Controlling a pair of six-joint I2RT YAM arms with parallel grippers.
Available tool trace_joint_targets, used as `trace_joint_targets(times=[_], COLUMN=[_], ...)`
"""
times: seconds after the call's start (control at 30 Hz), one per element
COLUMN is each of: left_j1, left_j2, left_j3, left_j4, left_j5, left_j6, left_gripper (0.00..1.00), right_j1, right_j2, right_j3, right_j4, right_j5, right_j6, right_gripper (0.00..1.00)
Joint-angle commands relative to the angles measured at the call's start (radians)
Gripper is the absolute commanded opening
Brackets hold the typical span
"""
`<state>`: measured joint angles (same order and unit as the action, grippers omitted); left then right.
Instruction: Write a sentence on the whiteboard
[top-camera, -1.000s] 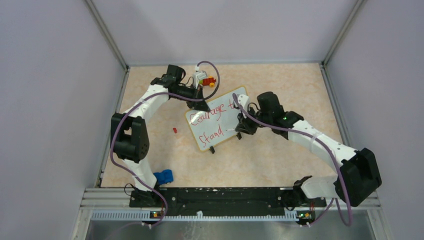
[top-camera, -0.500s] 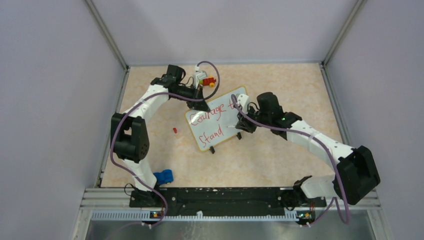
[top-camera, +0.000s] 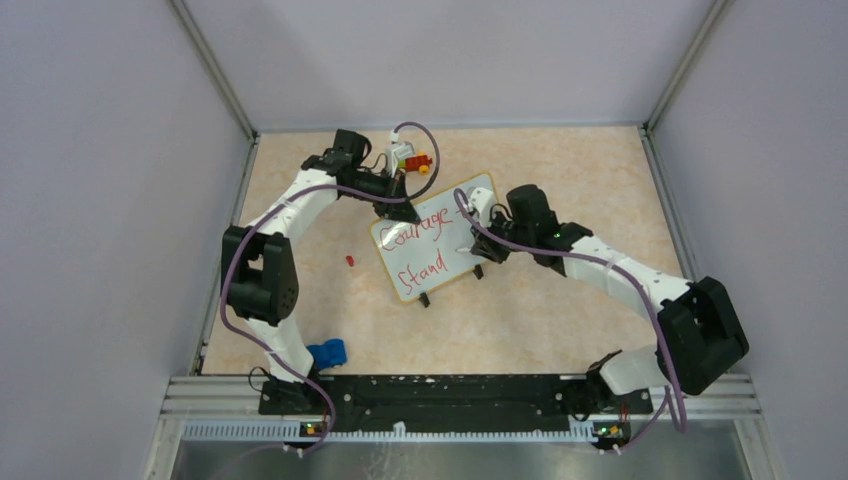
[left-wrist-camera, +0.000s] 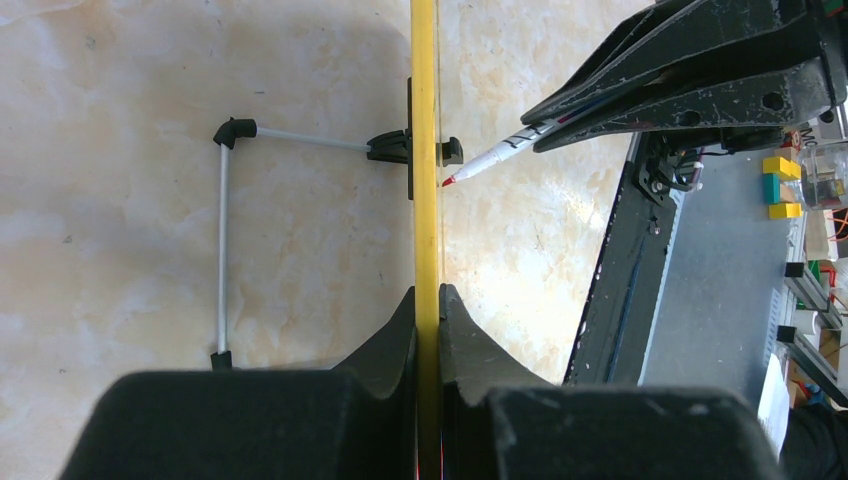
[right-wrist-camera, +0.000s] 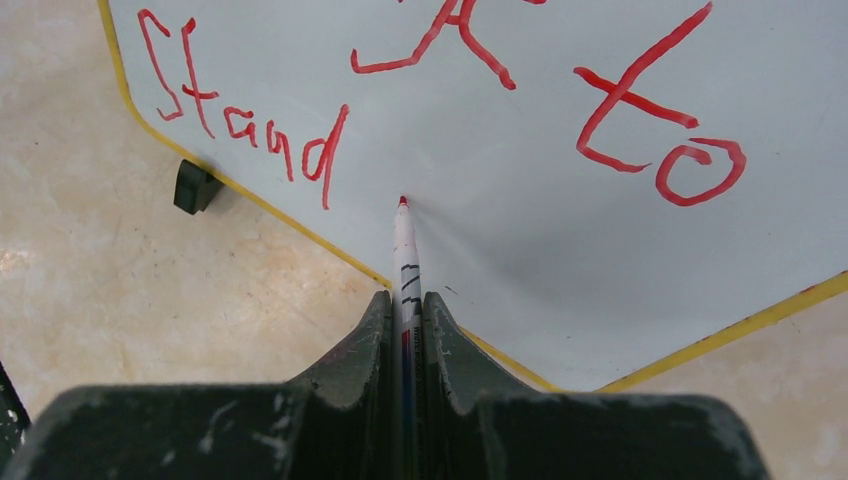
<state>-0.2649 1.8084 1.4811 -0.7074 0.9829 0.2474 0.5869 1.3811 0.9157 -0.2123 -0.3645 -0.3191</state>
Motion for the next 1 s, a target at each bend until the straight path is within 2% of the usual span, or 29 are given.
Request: trace_joint_targets(times=[0.0, 0.57, 0.8, 0.97], left_j1=[-0.029, -0.030, -0.030, -0.030], left_j2=[0.016, 0.018, 0.019, 0.017], left_j3=[-0.031, -0.027, -0.024, -0.024], left_j4=[-0.092, -0.098, -0.101, -0.101], left_j5=[-0.063, -0.066, -0.066, -0.063], left_j6=[0.062, 0.067, 0.067, 0.066], left_gripper=[0.00, 0.00, 0.00, 0.00], right_j1=[0.007, -0.062, -0.059, -0.059], right_j2=[0.017, -0.021, -0.064, -0.053], right_j3=[0.019, 0.010, 0.044, 0.070], right_j4=[0.053, 0.029, -0.032, -0.013], right_j5=[0.024, 0.088, -0.071, -0.079], right_j6=[-0.015, -0.013, -0.029, -0.008], right_gripper=[0.00, 0.00, 0.00, 0.00])
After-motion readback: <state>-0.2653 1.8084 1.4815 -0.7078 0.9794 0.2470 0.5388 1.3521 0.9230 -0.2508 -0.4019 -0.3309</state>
